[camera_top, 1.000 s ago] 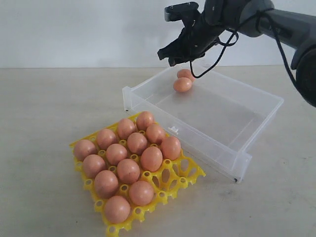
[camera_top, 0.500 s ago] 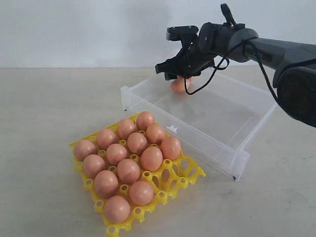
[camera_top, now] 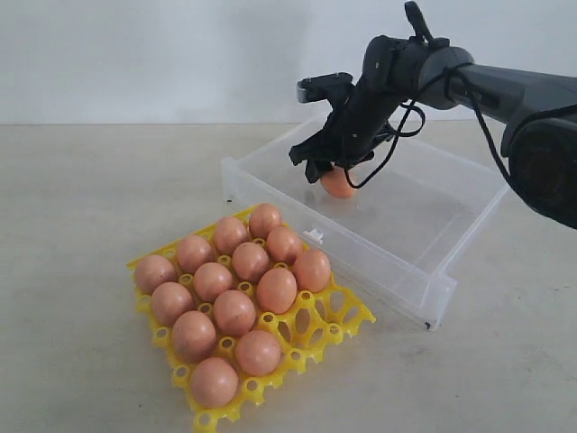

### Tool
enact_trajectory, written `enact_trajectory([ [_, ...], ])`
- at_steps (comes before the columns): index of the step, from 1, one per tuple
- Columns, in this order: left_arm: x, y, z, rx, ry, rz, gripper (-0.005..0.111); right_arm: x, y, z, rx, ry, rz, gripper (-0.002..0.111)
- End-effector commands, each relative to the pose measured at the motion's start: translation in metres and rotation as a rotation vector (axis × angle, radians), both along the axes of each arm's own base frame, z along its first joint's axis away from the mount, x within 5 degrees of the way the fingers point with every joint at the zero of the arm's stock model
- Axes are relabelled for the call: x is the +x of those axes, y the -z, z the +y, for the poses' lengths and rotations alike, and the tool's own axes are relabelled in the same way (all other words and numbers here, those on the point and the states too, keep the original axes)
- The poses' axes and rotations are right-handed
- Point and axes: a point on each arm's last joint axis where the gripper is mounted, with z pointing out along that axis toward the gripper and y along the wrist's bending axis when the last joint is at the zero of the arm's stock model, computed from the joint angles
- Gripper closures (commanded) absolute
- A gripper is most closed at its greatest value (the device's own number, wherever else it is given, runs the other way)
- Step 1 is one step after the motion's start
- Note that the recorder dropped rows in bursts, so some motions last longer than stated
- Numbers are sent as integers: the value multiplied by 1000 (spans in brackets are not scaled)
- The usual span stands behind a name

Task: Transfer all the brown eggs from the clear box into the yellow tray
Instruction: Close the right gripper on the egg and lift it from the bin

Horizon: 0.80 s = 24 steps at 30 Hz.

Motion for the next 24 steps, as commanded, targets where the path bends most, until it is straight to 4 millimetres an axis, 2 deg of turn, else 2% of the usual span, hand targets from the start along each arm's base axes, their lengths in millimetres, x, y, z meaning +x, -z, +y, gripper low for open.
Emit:
enact_trajectory([
  [1,0,1,0,-3,-2,0,103,-4,-28,-4,-9,-38,-20,58],
  [3,0,1,0,-3,-2,0,103,-8,-36,-5,-10,-47,-1,58],
  [7,0,1,0,-3,-2,0,103,-15,-37,-5,-17,-67,69,58],
  [15,0,1,0,-3,-2,0,103,-11,-8,-4,-13,-60,100,58],
  [18,0,1,0,-3,-2,0,103,-11,-7,-4,-15,-60,101,59],
  [20,0,1,0,-3,-2,0,103,-11,-8,-4,-15,-60,106,69],
  [24,0,1,0,-3,-2,0,103,-12,-8,-4,-22,-60,114,108],
])
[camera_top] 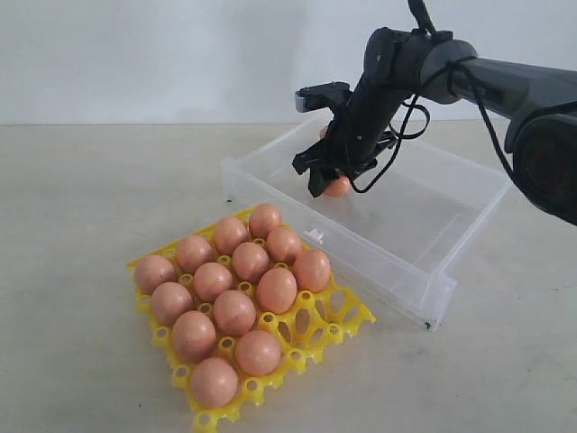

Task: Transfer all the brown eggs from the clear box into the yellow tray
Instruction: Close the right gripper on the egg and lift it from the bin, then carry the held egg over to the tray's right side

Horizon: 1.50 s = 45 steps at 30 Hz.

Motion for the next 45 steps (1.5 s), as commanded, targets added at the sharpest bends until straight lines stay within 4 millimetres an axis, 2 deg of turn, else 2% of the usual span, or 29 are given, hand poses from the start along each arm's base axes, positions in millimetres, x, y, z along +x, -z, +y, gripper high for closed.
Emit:
enact_trajectory([
  [1,0,1,0,-3,-2,0,103,1,-5,-5,-9,3,-4,108],
  [5,0,1,0,-3,-2,0,103,-3,-6,-5,-13,-3,33,108],
  [9,0,1,0,-3,-2,0,103,-9,-21,-6,-15,-18,57,108],
  [11,0,1,0,-3,-2,0,103,-11,-37,-6,-9,-13,33,108],
  [16,0,1,0,-3,-2,0,103,-18,-95,-7,48,88,-55,108],
  [18,0,1,0,-3,-2,0,103,-23,-120,-7,84,126,-117,108],
  [21,0,1,0,-3,-2,0,103,-30,-146,-7,122,161,-232,108],
  [25,0,1,0,-3,-2,0,103,-47,-168,-8,157,193,-394,108],
  [28,0,1,0,-3,-2,0,103,-72,-176,-14,188,240,-583,108],
  [31,0,1,0,-3,-2,0,103,-108,-175,-19,227,298,-787,108],
  [33,0,1,0,-3,-2,0,103,-140,-167,-23,249,328,-926,108],
  [37,0,1,0,-3,-2,0,103,-193,-147,-29,290,360,-1051,108],
  [39,0,1,0,-3,-2,0,103,-213,-130,-32,360,426,-972,108],
  [42,0,1,0,-3,-2,0,103,-233,-103,-36,608,670,-751,108],
  [43,0,1,0,-3,-2,0,103,-238,-96,-36,671,686,-721,108],
  [45,0,1,0,-3,-2,0,103,-248,-88,-29,763,598,-714,108],
])
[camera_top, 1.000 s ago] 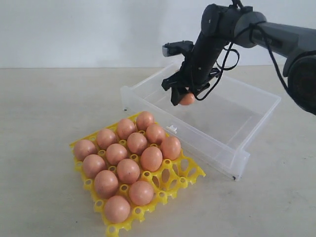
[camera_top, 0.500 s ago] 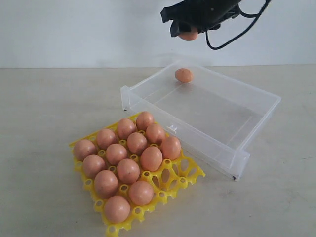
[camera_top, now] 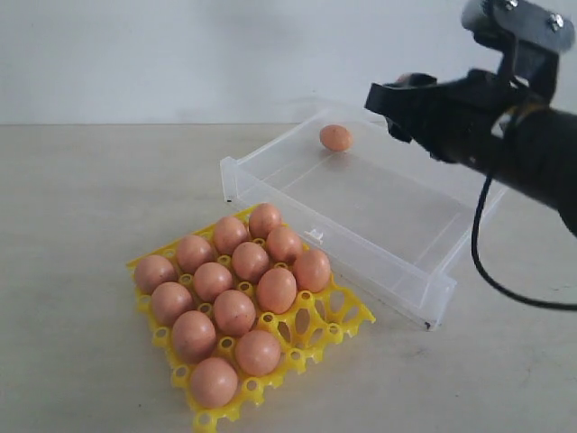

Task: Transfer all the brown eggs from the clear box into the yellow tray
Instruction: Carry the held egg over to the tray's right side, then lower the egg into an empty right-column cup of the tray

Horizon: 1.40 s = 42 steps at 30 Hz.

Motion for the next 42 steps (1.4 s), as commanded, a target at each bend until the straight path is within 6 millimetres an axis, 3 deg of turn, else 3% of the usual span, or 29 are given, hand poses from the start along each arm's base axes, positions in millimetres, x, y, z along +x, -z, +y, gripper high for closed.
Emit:
enact_trajectory([
  [1,0,1,0,-3,-2,0,103,-26,15,12,249,-169,-53,108],
  [7,0,1,0,-3,-2,0,103,-66,13,49,318,-772,-166,108],
  [13,0,1,0,-3,-2,0,103,-80,20,57,219,-974,-159,108],
  [17,0,1,0,-3,-2,0,103,-78,33,57,90,-987,-127,108],
  [21,0,1,0,-3,-2,0,103,-58,47,55,-20,-870,-120,108],
  [26,0,1,0,-3,-2,0,103,-35,67,69,39,-951,-45,108],
  [31,0,1,0,-3,-2,0,103,-37,71,74,112,-1017,-27,108],
  [37,0,1,0,-3,-2,0,103,-30,90,66,-136,-945,47,108],
  [42,0,1,0,-3,-2,0,103,-28,98,61,-213,-905,112,108],
])
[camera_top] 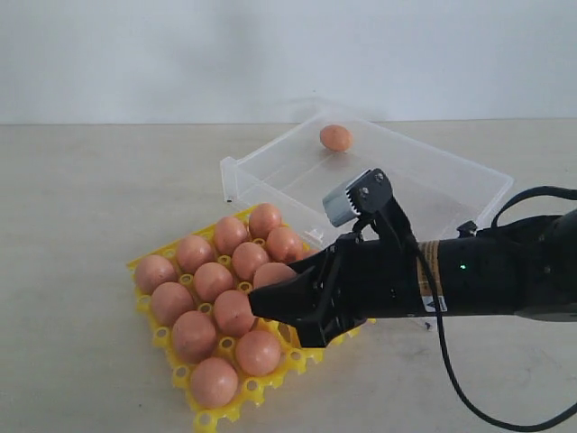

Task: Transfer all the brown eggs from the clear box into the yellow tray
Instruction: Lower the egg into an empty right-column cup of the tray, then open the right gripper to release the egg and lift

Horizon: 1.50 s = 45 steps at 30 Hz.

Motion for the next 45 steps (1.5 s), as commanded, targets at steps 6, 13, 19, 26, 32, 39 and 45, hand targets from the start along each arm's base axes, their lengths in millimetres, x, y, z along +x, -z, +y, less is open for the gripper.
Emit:
enact_trajectory([
  [6,0,1,0,-3,-2,0,103,4,9,-6,-117,51,12,108],
  [13,0,1,0,-3,-2,0,103,5,19,-4,-109,56,49,108],
  [19,0,1,0,-3,-2,0,103,6,21,-4,-116,82,60,108],
  [26,0,1,0,-3,-2,0,103,6,21,-4,-122,73,42,108],
  [32,0,1,0,-3,-2,0,103,6,21,-4,-122,72,43,93],
  [39,0,1,0,-3,-2,0,103,6,21,-4,-121,73,45,54],
  [45,0,1,0,-3,-2,0,103,6,21,-4,-121,73,45,51],
])
